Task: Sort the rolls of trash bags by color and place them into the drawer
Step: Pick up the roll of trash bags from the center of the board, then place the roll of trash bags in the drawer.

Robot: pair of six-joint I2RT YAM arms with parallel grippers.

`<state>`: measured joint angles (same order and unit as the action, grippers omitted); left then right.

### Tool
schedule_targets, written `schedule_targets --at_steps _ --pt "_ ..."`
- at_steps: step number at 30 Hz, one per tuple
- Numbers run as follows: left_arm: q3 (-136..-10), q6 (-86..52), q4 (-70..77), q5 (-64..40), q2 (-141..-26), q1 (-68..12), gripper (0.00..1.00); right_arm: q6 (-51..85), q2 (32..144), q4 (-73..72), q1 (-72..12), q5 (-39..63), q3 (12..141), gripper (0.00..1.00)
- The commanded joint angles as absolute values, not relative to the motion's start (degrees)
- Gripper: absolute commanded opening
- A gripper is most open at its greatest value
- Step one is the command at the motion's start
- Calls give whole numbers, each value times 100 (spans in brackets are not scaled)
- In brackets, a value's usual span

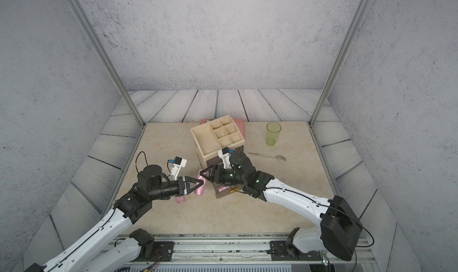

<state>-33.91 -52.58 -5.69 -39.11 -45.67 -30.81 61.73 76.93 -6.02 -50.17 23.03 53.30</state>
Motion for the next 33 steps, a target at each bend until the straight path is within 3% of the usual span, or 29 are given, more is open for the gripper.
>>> schedule_targets --at_steps 1,5,8,10,13,16,26,33 --pt "-3569 -5427 -53 -4258 -4623 -3032 29 6090 7707 -522 -5062 2358 5440 60" --pt "-3586 -5421 -43 -4352 -4704 -3032 31 6187 7803 -765 -5078 2484 5440 46" --pt "-3612 -5413 -66 -4376 -4761 -3024 33 6223 7831 -849 -5072 2548 5449 29" --pt "-3629 -5412 -71 -4364 -4797 -3023 44 6239 7818 -876 -5077 2541 5436 17" --pt "-3694 -5367 -269 -4210 -4800 -3010 72 6327 7692 -958 -5042 2335 5291 6" --pt "-3815 -5171 -735 -3946 -4707 -2973 84 6337 7460 -780 -4922 1981 5131 0" --pt "-4069 -4526 -2904 -2172 -4064 -2613 85 6465 6566 101 -4061 811 4427 0" --pt "-3839 -4172 -3826 -867 -4044 -2506 86 7433 6698 -504 -3543 461 3696 0"
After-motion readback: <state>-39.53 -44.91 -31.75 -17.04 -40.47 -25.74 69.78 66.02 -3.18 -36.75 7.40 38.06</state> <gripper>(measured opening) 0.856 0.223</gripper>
